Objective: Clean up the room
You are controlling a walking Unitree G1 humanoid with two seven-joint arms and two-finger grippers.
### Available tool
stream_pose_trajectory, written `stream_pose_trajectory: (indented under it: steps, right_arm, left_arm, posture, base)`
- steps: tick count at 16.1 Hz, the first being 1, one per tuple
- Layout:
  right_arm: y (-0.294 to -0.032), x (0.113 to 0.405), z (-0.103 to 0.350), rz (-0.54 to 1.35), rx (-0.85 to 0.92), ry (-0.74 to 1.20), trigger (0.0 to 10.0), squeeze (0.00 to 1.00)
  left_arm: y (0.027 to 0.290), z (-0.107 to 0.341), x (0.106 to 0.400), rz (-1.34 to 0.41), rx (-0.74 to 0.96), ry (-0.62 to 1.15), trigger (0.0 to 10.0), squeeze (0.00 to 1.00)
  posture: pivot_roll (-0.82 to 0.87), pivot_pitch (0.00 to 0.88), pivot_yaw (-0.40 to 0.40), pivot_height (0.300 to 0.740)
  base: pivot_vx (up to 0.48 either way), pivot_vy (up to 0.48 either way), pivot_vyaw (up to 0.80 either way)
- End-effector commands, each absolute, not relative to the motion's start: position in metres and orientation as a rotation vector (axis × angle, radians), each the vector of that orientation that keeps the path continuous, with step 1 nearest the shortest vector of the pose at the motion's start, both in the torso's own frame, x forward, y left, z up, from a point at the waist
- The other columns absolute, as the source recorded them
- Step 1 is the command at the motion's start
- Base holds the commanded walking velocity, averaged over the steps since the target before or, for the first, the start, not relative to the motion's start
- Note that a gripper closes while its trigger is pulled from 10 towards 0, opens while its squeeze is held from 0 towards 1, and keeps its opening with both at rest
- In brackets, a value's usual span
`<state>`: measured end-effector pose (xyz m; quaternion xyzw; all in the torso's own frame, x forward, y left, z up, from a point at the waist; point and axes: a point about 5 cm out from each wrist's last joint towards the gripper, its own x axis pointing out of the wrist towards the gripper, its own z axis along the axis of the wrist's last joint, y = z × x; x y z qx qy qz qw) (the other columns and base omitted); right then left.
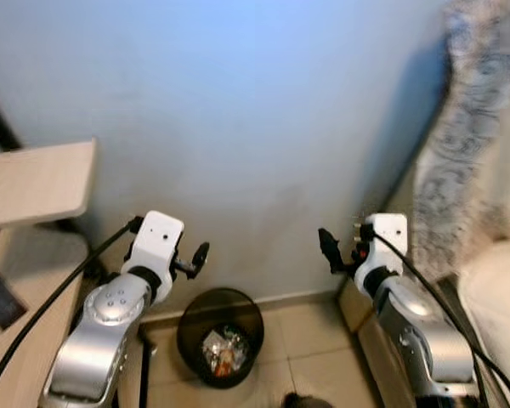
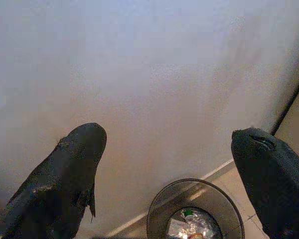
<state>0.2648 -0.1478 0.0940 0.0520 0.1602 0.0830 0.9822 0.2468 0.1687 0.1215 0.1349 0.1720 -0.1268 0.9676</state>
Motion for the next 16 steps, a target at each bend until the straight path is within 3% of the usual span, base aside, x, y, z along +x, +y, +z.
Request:
stream_pose_trajectory:
  steps: [1,16]
  right_arm:
    - [-0.151,0.263,0.092,0.153,0.094,0.325,10.0,0.0]
    - [-0.153,0.272,0.097,0.137,0.095,0.314,10.0,0.0]
  left_arm:
    - [0.167,0.125,0.247,-0.258,0.279,0.329,10.0,0.0]
    - [0.178,0.129,0.257,-0.218,0.265,0.314,10.0,0.0]
  posture:
    - [-0.03,0.0,0.031,0.74]
    - [-0.04,0.0,0.041,0.74]
  base:
    - [0.0,0.0,-0.8]
    - [0.0,0.0,-0.8]
